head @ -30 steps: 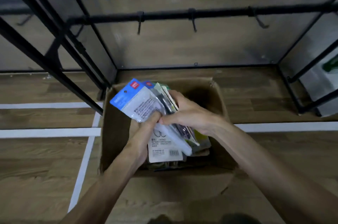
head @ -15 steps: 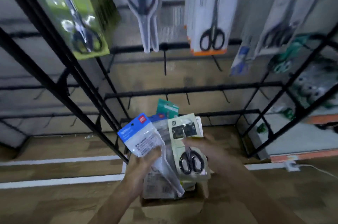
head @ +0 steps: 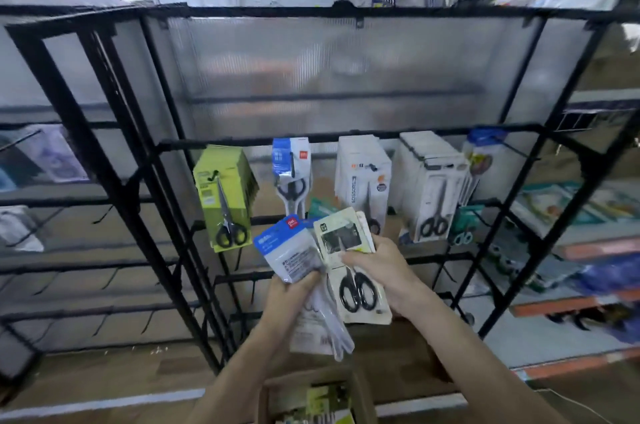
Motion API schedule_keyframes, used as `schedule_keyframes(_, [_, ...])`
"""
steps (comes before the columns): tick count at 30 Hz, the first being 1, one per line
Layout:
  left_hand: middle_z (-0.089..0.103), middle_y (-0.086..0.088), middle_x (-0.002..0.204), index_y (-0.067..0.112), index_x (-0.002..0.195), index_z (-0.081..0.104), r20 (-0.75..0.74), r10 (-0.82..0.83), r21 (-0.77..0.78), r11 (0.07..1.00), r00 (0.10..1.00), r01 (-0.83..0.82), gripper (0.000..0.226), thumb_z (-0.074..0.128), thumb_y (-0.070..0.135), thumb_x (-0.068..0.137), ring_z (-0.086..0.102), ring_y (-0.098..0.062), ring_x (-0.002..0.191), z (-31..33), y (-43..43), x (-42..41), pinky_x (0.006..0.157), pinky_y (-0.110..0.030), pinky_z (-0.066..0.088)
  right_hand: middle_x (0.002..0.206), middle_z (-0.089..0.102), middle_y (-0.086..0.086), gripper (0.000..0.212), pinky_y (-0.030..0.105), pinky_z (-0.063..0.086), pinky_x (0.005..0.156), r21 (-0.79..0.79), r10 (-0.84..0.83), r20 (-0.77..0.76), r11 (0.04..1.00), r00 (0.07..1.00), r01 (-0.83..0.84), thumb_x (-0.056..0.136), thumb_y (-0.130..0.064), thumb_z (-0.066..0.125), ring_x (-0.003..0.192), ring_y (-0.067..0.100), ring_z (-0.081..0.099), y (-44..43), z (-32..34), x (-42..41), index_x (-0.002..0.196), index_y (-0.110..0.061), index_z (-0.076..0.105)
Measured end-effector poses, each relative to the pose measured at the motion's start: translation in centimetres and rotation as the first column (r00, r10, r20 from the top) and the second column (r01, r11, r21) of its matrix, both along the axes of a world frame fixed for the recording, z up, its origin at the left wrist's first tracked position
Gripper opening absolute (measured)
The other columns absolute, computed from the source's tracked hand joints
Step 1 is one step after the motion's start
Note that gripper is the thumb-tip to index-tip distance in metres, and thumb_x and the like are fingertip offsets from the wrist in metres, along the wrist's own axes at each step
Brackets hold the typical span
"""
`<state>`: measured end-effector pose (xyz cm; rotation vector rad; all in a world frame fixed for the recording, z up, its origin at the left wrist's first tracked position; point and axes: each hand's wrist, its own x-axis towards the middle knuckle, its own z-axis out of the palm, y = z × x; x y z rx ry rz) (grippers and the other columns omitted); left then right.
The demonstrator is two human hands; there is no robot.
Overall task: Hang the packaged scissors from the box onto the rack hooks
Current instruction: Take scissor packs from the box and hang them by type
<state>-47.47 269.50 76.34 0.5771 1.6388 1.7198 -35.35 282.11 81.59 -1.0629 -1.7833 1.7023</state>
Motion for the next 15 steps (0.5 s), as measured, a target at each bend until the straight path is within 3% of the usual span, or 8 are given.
schedule_keyframes(4, [0.078,-0.013,0.093,0.008,0.101,0.071,0.047,-0.055,0.022,0.998,0.997,0.054,0.012,0.07,0.002,0.091,0.075,-0.03,0.084,1.5,-0.5,-0.2,0.075,-0.041,0.06,0.085,0.077,0.007,0.014,0.021,0.055,0.066,0.022,-0.061,-0.075,0.998,0.995,0.063,0.082,0.0,0.075,0.074,0.014,0.071,-0.1,1.6,1.0,0.095,-0.005,0.074])
schedule_keyframes(6, [0.077,-0.019,0.098,0.005,0.103,0.07,0.084,-0.069,0.029,0.997,0.994,0.067,0.012,0.068,0.001,0.092,0.075,-0.035,0.085,1.6,-0.6,-0.5,0.08,-0.048,0.061,0.088,0.078,0.002,0.016,0.019,0.054,0.07,0.014,-0.086,-0.129,0.996,0.988,0.088,0.084,-0.007,0.076,0.079,0.01,0.073,0.1,1.9,1.7,0.099,-0.01,0.071])
schedule_keyframes(10, [0.073,-0.028,0.106,0.004,0.112,0.067,0.244,-0.111,0.073,0.993,0.963,0.096,0.021,0.067,0.002,0.091,0.071,-0.045,0.094,2.2,-0.5,-0.2,0.09,-0.065,0.055,0.101,0.078,0.004,0.019,0.027,0.056,0.083,-0.023,-0.059,-0.18,0.998,0.982,0.056,0.09,-0.016,0.073,0.094,0.017,0.074,-0.5,2.2,1.8,0.108,-0.01,0.071])
schedule_keyframes(13, [0.066,-0.028,0.126,0.011,0.126,0.067,0.5,-0.297,0.145,0.955,0.813,0.26,0.038,0.064,0.029,0.094,0.066,-0.045,0.108,3.3,-0.2,0.6,0.094,-0.062,0.052,0.096,0.078,0.0,0.019,0.023,0.056,0.075,0.03,-0.108,-0.168,0.993,0.98,0.115,0.091,-0.023,0.073,0.091,0.015,0.074,-1.5,1.6,1.4,0.105,-0.012,0.072])
schedule_keyframes(15, [0.064,-0.024,0.132,0.013,0.13,0.068,0.589,-0.351,0.192,0.936,0.728,0.295,0.053,0.05,0.053,0.099,0.064,-0.042,0.116,3.7,-0.2,1.2,0.098,-0.056,0.05,0.095,0.078,-0.002,0.02,0.019,0.054,0.073,0.081,-0.145,-0.167,0.984,0.975,0.16,0.089,-0.025,0.074,0.092,0.014,0.073,-1.9,1.2,1.4,0.105,-0.014,0.071])
